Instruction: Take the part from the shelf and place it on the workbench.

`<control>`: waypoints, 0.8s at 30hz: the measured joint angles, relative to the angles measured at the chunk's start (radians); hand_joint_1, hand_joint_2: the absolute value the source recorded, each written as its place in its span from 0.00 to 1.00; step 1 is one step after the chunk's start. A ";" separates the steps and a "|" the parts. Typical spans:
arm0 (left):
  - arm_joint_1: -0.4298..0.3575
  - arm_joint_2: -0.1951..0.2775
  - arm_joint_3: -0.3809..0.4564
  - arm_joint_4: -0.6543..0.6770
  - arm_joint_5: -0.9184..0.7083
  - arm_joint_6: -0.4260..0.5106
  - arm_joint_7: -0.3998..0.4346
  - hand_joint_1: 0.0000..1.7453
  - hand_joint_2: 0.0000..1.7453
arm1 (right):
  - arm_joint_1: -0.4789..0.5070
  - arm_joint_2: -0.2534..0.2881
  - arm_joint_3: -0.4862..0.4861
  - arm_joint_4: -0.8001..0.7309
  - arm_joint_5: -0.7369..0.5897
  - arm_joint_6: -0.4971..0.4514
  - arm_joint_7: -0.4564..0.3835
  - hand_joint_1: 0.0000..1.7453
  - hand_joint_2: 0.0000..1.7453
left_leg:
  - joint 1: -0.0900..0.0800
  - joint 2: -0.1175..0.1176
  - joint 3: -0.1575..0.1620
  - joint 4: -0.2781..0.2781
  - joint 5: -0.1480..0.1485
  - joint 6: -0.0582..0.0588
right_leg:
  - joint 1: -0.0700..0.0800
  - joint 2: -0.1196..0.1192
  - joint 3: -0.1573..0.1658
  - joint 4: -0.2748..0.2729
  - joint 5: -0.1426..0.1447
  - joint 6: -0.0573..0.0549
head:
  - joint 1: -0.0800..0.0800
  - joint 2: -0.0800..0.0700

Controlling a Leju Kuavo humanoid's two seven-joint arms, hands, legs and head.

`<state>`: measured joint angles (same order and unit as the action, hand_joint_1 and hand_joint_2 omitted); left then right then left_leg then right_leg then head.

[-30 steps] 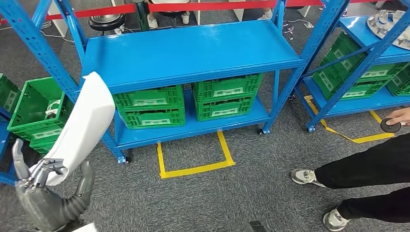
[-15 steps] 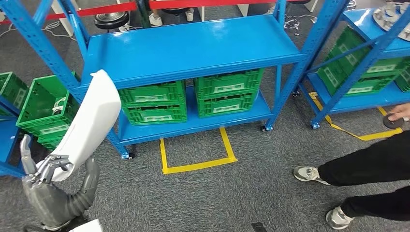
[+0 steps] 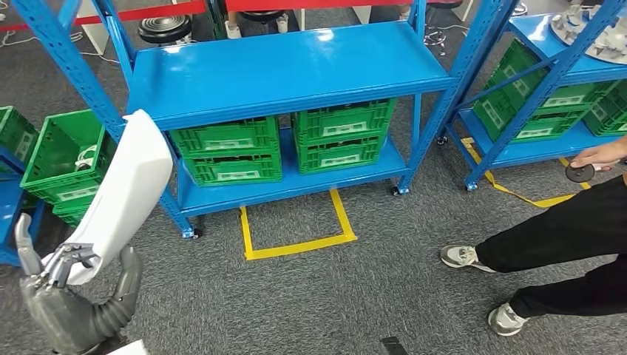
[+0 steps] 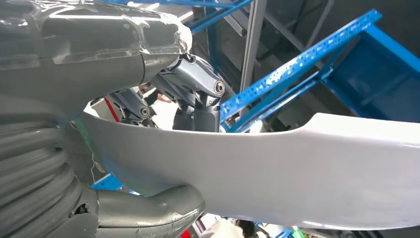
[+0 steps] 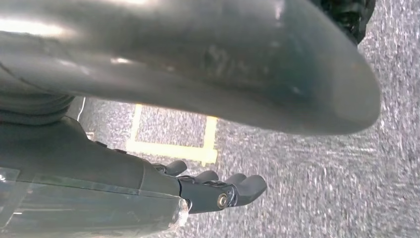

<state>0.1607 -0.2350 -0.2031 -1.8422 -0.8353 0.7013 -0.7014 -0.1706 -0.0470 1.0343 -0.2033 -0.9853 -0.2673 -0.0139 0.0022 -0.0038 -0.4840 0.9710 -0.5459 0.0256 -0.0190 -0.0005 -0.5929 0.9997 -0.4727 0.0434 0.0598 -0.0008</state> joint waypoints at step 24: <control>0.002 -0.003 0.000 0.004 0.001 0.000 0.000 1.00 1.00 | -0.002 0.000 0.001 0.000 0.017 0.002 -0.027 0.00 0.00 | 0.005 0.003 -0.052 0.131 -0.028 -0.038 | 0.005 -0.004 0.052 -0.042 -0.002 -0.042 | -0.005 0.000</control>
<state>0.1623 -0.2384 -0.2028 -1.8381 -0.8345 0.7012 -0.7015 -0.1723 -0.0471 1.0353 -0.2034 -0.9680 -0.2651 -0.0412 0.0076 -0.0005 -0.5363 1.1017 -0.5739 -0.0119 -0.0142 -0.0050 -0.5409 0.9573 -0.4742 0.0018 0.0551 -0.0008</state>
